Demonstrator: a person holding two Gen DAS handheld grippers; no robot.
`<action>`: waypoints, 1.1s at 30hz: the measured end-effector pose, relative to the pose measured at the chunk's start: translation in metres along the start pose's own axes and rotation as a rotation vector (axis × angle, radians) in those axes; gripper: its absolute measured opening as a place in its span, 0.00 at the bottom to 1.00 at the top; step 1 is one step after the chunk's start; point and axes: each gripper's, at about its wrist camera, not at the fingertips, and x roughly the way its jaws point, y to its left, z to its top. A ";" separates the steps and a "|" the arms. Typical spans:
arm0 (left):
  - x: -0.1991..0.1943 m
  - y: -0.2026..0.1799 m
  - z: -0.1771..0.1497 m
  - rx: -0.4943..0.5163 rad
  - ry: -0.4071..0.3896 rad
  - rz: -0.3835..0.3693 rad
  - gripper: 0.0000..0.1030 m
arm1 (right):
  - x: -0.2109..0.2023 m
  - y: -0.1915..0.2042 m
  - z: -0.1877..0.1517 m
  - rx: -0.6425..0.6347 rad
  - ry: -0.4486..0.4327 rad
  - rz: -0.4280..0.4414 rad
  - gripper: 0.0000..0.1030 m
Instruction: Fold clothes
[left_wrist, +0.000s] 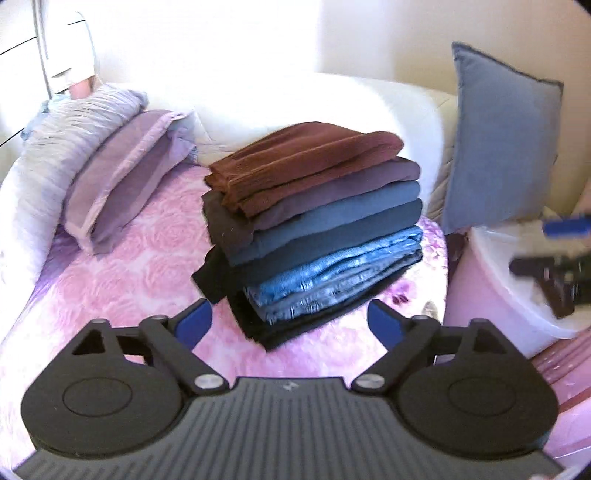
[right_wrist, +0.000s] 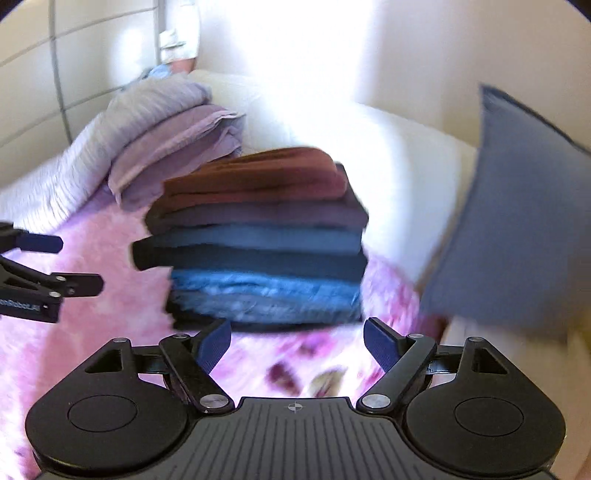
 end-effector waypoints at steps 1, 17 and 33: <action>-0.010 -0.001 -0.004 -0.021 0.004 0.003 0.88 | -0.012 0.008 -0.007 0.035 0.006 0.000 0.80; -0.094 -0.021 -0.023 -0.177 -0.070 0.109 0.88 | -0.102 0.043 -0.027 0.144 -0.055 -0.014 0.81; -0.114 -0.048 -0.012 -0.189 -0.078 0.151 0.88 | -0.125 0.029 -0.029 0.134 -0.085 -0.006 0.82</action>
